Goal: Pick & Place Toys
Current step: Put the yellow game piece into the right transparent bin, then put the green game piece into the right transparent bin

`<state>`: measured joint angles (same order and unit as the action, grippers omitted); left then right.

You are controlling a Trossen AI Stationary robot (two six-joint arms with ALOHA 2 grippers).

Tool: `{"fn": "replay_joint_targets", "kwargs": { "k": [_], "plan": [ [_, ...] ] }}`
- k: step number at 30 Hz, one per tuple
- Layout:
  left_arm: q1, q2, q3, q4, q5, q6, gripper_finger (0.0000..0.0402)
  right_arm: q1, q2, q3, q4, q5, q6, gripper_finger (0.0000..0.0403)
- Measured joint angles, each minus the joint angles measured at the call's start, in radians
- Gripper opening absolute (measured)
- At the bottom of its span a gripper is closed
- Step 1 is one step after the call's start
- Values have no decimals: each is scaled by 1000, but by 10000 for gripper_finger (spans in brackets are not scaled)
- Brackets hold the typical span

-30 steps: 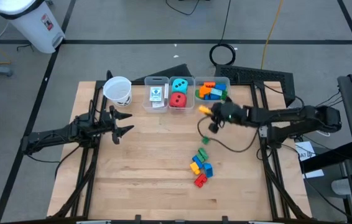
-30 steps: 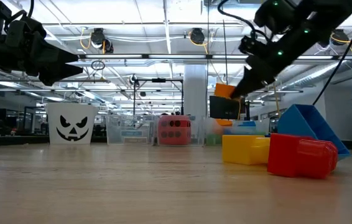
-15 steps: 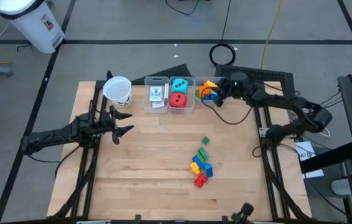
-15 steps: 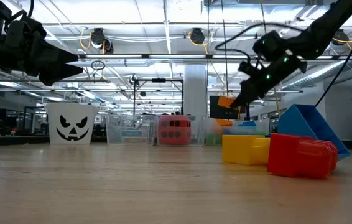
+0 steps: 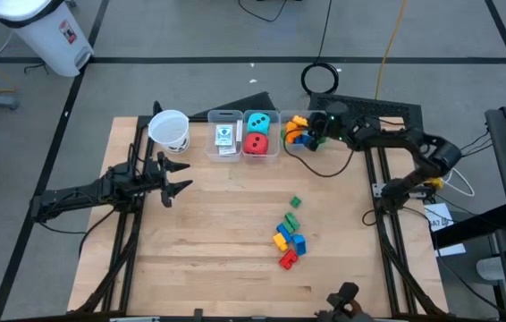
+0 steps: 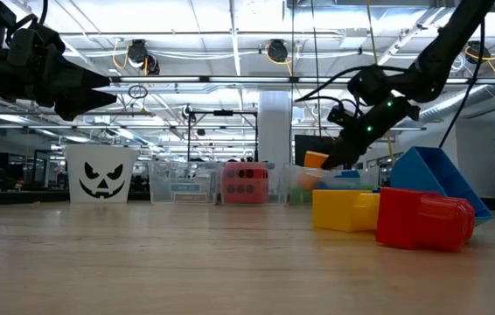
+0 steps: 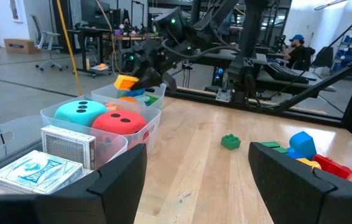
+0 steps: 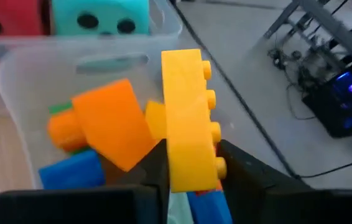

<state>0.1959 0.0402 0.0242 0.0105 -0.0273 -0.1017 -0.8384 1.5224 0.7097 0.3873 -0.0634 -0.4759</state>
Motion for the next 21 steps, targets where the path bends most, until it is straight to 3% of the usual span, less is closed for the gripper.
{"fn": "replay_joint_targets", "kwargs": {
  "k": [4, 11, 21],
  "plan": [
    [0, 0, 0, 0, 0, 0, 287, 28, -34, 1, -5, 14, -2, 152],
    [0, 0, 0, 0, 0, 0, 287, 114, -150, 0, -35, 10, 163, 249],
    [0, 0, 0, 0, 0, 0, 287, 387, -315, 0, -300, 6, 437, 292]
  ]
}}
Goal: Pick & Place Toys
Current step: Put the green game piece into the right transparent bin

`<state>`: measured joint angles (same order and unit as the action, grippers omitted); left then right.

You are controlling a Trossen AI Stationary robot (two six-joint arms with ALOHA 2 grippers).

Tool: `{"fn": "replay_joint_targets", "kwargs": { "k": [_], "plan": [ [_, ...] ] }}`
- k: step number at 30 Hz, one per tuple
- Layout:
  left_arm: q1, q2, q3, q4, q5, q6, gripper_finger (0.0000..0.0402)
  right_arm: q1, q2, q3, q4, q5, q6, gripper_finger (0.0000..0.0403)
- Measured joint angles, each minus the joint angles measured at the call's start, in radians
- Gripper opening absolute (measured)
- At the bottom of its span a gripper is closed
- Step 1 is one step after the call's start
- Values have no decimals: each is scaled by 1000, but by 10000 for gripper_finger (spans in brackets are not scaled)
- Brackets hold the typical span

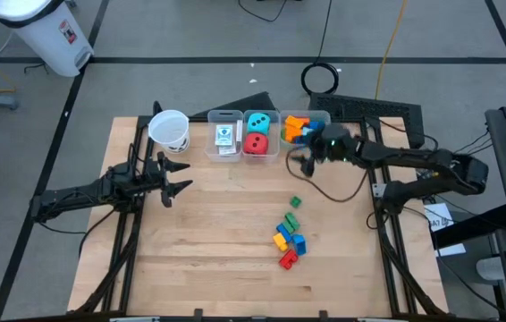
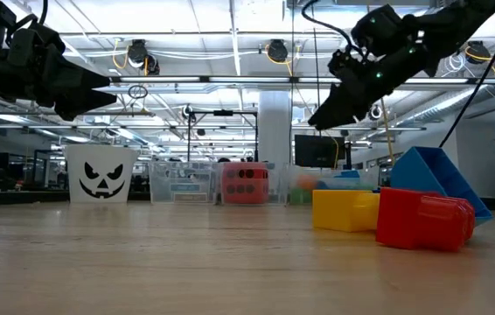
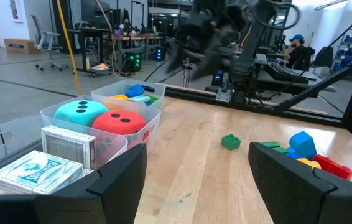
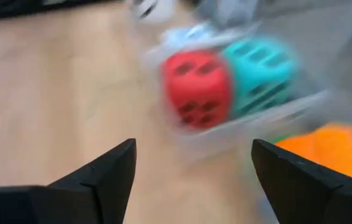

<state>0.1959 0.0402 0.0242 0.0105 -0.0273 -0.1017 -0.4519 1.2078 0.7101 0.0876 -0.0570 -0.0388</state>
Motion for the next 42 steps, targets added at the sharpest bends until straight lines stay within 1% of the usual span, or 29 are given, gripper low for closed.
{"fn": "replay_joint_targets", "kwargs": {
  "k": [2, 5, 9, 13, 19, 23, 29, 34, 42],
  "plan": [
    [0, 0, 0, 0, 0, 0, 287, 69, -1, 0, -74, 0, 46, 292],
    [0, 0, 0, 0, 0, 0, 287, 171, 19, -5, -154, 1, 74, 292],
    [0, 0, 0, 0, 0, 0, 287, 287, 48, -64, -139, 3, 96, 292],
    [0, 0, 0, 0, 0, 0, 287, 368, 71, -138, -50, 9, 139, 293],
    [0, 0, 0, 0, 0, 0, 287, 446, 108, -210, 67, 147, 212, 293],
    [0, 0, 0, 0, 0, 0, 287, 472, 154, -220, 85, 212, 238, 293],
    [0, 0, 0, 0, 0, 0, 287, 474, 245, -222, 140, 213, 245, 286],
    [0, 0, 0, 0, 0, 0, 287, 474, 283, -221, 164, 208, 264, 254],
    [0, 0, 0, 0, 0, 0, 287, 471, 272, -221, 165, 212, 265, 154]
  ]
}}
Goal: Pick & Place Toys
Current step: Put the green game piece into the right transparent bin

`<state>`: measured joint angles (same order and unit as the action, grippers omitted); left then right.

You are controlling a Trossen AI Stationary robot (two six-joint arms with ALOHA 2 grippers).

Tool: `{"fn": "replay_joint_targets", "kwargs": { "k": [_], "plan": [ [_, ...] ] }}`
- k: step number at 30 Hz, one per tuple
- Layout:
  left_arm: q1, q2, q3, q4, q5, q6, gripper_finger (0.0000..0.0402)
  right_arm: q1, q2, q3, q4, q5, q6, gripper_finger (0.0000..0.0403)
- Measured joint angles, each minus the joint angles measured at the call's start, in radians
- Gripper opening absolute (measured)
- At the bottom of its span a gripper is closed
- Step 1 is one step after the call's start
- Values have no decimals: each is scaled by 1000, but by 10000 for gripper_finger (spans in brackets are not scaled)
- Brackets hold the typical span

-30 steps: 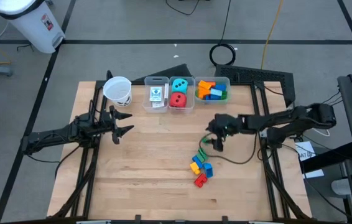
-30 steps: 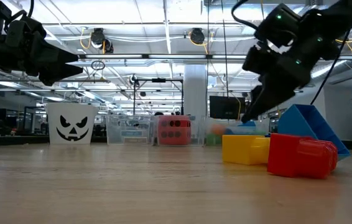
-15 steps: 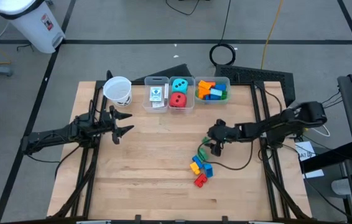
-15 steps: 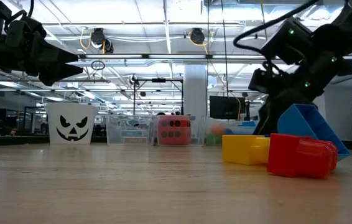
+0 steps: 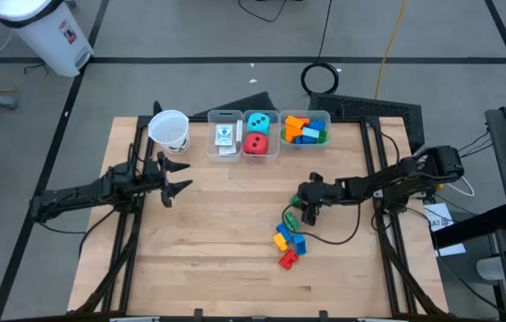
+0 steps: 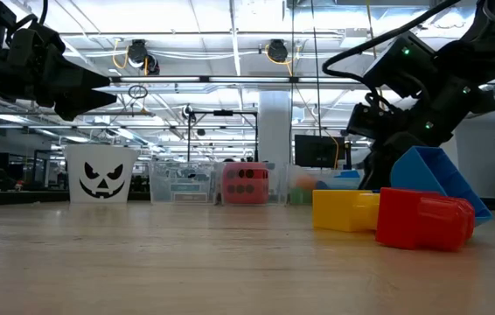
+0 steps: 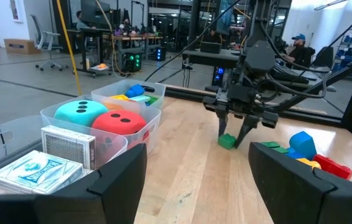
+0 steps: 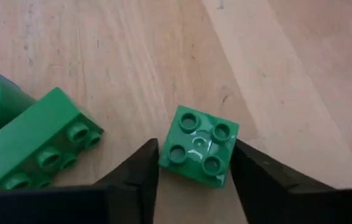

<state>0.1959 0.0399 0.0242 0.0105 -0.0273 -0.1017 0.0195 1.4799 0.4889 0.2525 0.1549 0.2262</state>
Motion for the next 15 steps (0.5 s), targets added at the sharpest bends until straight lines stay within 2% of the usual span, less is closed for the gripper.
{"fn": "replay_joint_targets", "kwargs": {
  "k": [3, 6, 15],
  "plan": [
    [0, 0, 0, 0, 0, 0, 287, -10, -12, 0, -3, 0, -3, 120],
    [0, 0, 0, 0, 0, 0, 287, -36, -37, 1, -7, 1, -14, 104],
    [0, 0, 0, 0, 0, 0, 287, -180, -266, 3, 10, 2, -144, 115]
  ]
}}
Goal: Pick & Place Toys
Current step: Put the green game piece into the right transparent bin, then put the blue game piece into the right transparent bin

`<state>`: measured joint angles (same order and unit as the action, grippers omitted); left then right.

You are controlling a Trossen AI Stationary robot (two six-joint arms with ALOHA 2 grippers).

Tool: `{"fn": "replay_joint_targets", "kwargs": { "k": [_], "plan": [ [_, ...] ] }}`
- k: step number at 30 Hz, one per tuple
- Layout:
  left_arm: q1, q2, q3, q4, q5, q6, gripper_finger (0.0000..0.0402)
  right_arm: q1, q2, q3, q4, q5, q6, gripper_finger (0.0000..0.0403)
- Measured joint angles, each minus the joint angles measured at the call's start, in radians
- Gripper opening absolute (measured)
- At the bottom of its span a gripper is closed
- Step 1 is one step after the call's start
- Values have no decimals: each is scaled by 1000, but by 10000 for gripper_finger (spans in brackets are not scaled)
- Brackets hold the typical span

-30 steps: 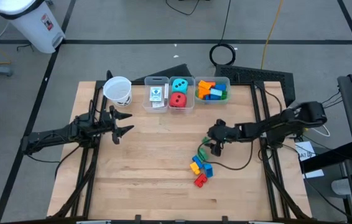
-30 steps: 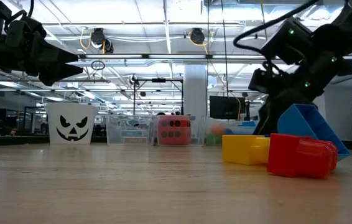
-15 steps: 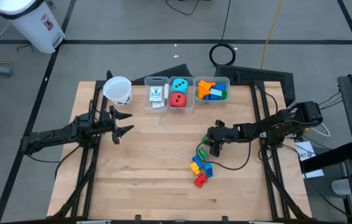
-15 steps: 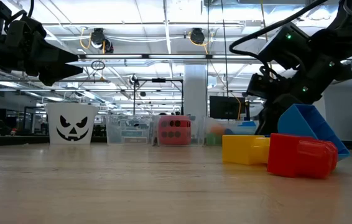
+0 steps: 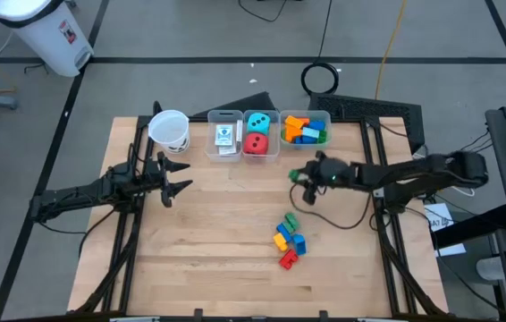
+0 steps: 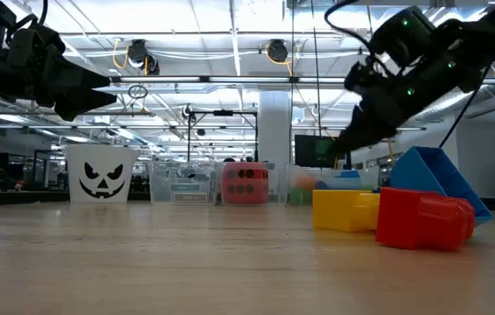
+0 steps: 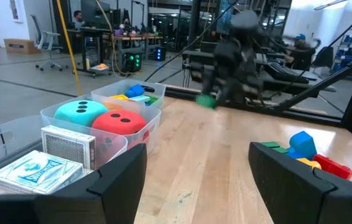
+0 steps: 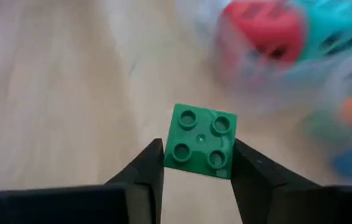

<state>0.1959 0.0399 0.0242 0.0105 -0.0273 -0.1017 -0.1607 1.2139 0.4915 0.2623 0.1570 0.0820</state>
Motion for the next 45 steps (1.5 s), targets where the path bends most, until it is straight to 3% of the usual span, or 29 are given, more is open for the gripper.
{"fn": "replay_joint_targets", "kwargs": {
  "k": [7, 13, 18, 24, 32, 37, 45],
  "plan": [
    [0, 0, 0, 0, 0, 0, 287, -228, -86, 0, 20, 79, -78, 105],
    [0, 0, 0, 0, 0, 0, 287, -428, -29, 0, 18, 62, -69, 113],
    [0, 0, 0, 0, 0, 0, 287, -510, 45, 0, 85, -2, -68, 119],
    [0, 0, 0, 0, 0, 0, 287, -527, 96, 0, 179, -2, -68, 177],
    [0, 0, 0, 0, 0, 0, 287, -506, 77, 0, 179, -7, -63, 272],
    [0, 0, 0, 0, 0, 0, 287, -448, 27, 0, 174, -170, -51, 297],
    [0, 0, 0, 0, 0, 0, 287, -244, -58, 0, 166, -556, 106, 288]
  ]
}}
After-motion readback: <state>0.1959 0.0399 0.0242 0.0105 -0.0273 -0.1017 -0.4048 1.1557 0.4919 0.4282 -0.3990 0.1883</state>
